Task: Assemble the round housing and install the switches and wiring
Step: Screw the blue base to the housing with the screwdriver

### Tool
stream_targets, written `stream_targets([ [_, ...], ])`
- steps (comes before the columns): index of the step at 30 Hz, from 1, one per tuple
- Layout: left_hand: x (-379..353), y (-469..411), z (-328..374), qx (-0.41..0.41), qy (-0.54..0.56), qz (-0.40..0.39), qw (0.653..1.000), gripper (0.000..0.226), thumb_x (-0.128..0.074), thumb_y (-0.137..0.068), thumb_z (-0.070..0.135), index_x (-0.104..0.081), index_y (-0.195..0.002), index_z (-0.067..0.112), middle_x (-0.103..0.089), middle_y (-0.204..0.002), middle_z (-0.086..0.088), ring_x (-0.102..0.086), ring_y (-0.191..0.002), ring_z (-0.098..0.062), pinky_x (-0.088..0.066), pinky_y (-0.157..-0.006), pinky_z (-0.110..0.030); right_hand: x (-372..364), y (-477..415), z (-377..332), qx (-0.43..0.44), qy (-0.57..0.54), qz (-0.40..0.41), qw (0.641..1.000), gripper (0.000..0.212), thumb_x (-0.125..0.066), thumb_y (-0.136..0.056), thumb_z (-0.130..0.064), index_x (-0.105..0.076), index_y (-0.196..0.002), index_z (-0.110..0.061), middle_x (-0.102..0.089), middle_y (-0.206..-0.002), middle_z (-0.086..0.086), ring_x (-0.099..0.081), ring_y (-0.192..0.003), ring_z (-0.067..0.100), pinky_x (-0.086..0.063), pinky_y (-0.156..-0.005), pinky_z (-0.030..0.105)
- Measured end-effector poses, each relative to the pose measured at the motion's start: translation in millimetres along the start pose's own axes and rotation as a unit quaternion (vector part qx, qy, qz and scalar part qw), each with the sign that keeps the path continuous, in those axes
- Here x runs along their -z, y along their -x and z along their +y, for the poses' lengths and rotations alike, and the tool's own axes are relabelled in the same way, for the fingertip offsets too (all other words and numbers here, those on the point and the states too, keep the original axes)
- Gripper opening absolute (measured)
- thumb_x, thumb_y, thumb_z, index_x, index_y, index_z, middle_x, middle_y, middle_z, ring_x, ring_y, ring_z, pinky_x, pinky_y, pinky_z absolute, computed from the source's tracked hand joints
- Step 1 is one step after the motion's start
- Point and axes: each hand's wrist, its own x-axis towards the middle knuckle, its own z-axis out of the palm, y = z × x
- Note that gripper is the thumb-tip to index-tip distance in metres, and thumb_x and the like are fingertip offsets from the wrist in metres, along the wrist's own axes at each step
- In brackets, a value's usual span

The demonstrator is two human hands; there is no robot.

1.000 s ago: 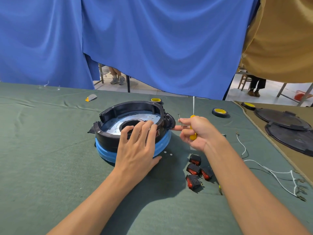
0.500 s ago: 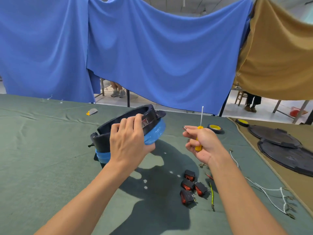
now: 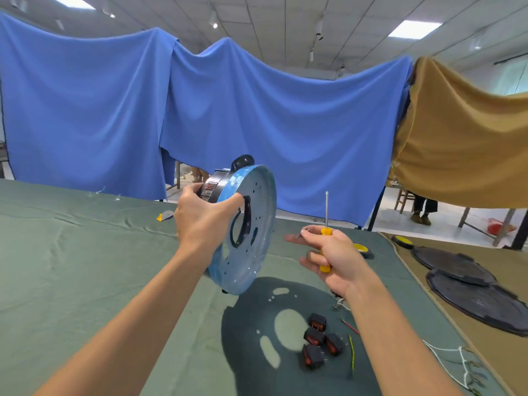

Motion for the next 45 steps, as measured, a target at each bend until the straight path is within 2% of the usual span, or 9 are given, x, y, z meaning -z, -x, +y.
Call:
stream_targets([
  [4, 8, -3, -3, 0.111, 0.155, -0.032, 0.981, 0.019, -0.078, -0.067, 0.021, -0.066, -0.072, 0.007, -0.064, -0.057, 0.002, -0.056, -0.05, -0.018, -0.045, -0.045, -0.022, -4, 6, -6, 0.038, 0.061, 0.006, 0.997, 0.009, -0.058, -0.096, -0.015, -0.052, -0.091, -0.012, -0.076, -0.093, 0.007, -0.026, -0.035, 0.007, -0.053, -0.055, 0.025],
  [8, 16, -6, -18, 0.262, 0.229, -0.056, 0.936, 0.027, -0.081, -0.072, 0.027, -0.064, -0.08, 0.008, -0.067, -0.063, -0.005, -0.061, -0.049, -0.021, -0.051, -0.047, -0.027, -12, 7, -6, 0.051, 0.086, 0.024, 0.995, 0.012, -0.062, -0.094, -0.014, -0.05, -0.092, -0.012, -0.075, -0.095, 0.011, -0.032, -0.034, 0.006, -0.053, -0.055, 0.028],
  [10, 18, -7, -28, 0.318, 0.211, -0.073, 0.921, 0.033, -0.079, -0.072, 0.035, -0.061, -0.084, 0.011, -0.06, -0.064, -0.005, -0.057, -0.047, -0.022, -0.048, -0.039, -0.025, -17, 4, -3, 0.06, 0.12, 0.044, 0.99, 0.012, -0.064, -0.093, -0.013, -0.052, -0.092, -0.013, -0.072, -0.101, 0.013, -0.044, -0.034, 0.001, -0.052, -0.055, 0.028],
  [15, 20, -3, -52, 0.401, 0.214, -0.084, 0.887, 0.039, -0.079, -0.07, 0.035, -0.061, -0.093, 0.009, -0.058, -0.06, -0.005, -0.058, -0.048, -0.024, -0.047, -0.035, -0.027, -25, -5, 9, 0.052, 0.163, 0.058, 0.984, 0.01, -0.068, -0.089, -0.012, -0.058, -0.091, -0.012, -0.067, -0.087, 0.01, -0.047, -0.037, -0.003, -0.048, -0.053, 0.028],
  [21, 22, -2, -82, 0.483, 0.226, -0.1, 0.84, 0.037, -0.077, -0.072, 0.035, -0.053, -0.074, 0.008, -0.052, -0.037, -0.005, -0.048, -0.024, -0.019, -0.043, -0.03, -0.025, -36, -17, 21, 0.051, 0.196, 0.048, 0.978, 0.007, -0.068, -0.088, -0.01, -0.064, -0.092, -0.006, -0.072, -0.075, 0.006, -0.051, -0.039, -0.003, -0.049, -0.055, 0.028],
  [25, 28, -7, -110, 0.505, 0.22, -0.127, 0.825, 0.046, -0.078, -0.069, 0.045, -0.054, -0.079, 0.007, -0.055, -0.065, -0.004, -0.051, -0.039, -0.018, -0.041, -0.036, -0.02, -50, -29, 28, 0.062, 0.263, 0.013, 0.963, 0.004, -0.066, -0.09, -0.013, -0.065, -0.086, -0.013, -0.073, -0.077, 0.0, -0.065, -0.061, -0.001, -0.049, -0.055, 0.024],
  [30, 28, -14, -137, 0.473, 0.232, -0.155, 0.836, 0.059, -0.079, -0.069, 0.052, -0.061, -0.096, 0.003, -0.065, -0.088, -0.011, -0.06, -0.078, -0.024, -0.048, -0.072, -0.033, -71, -49, 39, 0.099, 0.389, -0.034, 0.916, 0.008, -0.07, -0.086, -0.017, -0.067, -0.08, -0.021, -0.071, -0.083, 0.0, -0.067, -0.087, 0.015, -0.057, -0.061, 0.027],
  [36, 30, -19, -147, 0.468, 0.227, -0.178, 0.835, 0.064, -0.078, -0.071, 0.052, -0.063, -0.109, 0.002, -0.071, -0.101, -0.014, -0.067, -0.086, -0.028, -0.057, -0.069, -0.035, -98, -68, 45, 0.133, 0.482, -0.088, 0.862, 0.016, -0.068, -0.088, -0.015, -0.064, -0.077, -0.025, -0.065, -0.079, -0.009, -0.062, -0.079, 0.009, -0.054, -0.063, 0.022],
  [45, 28, -16, -150, 0.461, 0.254, -0.173, 0.833, 0.069, -0.078, -0.072, 0.056, -0.065, -0.114, 0.002, -0.072, -0.109, -0.015, -0.07, -0.087, -0.027, -0.059, -0.066, -0.037, -123, -86, 50, 0.131, 0.545, -0.126, 0.818, 0.006, -0.066, -0.089, -0.014, -0.072, -0.091, -0.014, -0.071, -0.089, 0.002, -0.063, -0.08, 0.015, -0.059, -0.073, 0.033],
])
